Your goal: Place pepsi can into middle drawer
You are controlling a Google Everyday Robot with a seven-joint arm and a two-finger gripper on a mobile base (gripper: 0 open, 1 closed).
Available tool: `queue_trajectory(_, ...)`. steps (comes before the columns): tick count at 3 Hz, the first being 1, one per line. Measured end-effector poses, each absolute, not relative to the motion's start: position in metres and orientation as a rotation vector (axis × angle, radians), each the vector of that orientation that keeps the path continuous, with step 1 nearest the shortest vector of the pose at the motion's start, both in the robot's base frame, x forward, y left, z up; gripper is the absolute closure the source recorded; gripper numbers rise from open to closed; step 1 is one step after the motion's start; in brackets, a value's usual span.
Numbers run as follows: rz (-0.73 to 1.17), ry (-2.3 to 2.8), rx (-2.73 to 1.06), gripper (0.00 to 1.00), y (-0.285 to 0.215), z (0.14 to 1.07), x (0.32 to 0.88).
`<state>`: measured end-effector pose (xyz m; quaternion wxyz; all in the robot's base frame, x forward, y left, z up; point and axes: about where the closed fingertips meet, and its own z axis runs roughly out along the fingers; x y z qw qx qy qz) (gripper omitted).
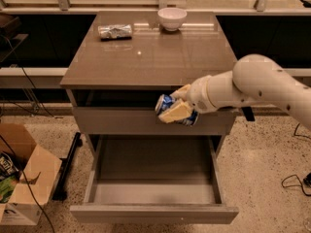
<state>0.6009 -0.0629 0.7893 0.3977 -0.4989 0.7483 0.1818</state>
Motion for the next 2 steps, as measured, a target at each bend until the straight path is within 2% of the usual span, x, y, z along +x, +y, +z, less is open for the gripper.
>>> queue_trajectory(1,0.524,1.941,-1.145,1.0,-0.0926,0.7376,0.6112)
queue_trajectory(2,0.524,1.941,-1.145,1.0,-0.0924,0.7374,0.6112)
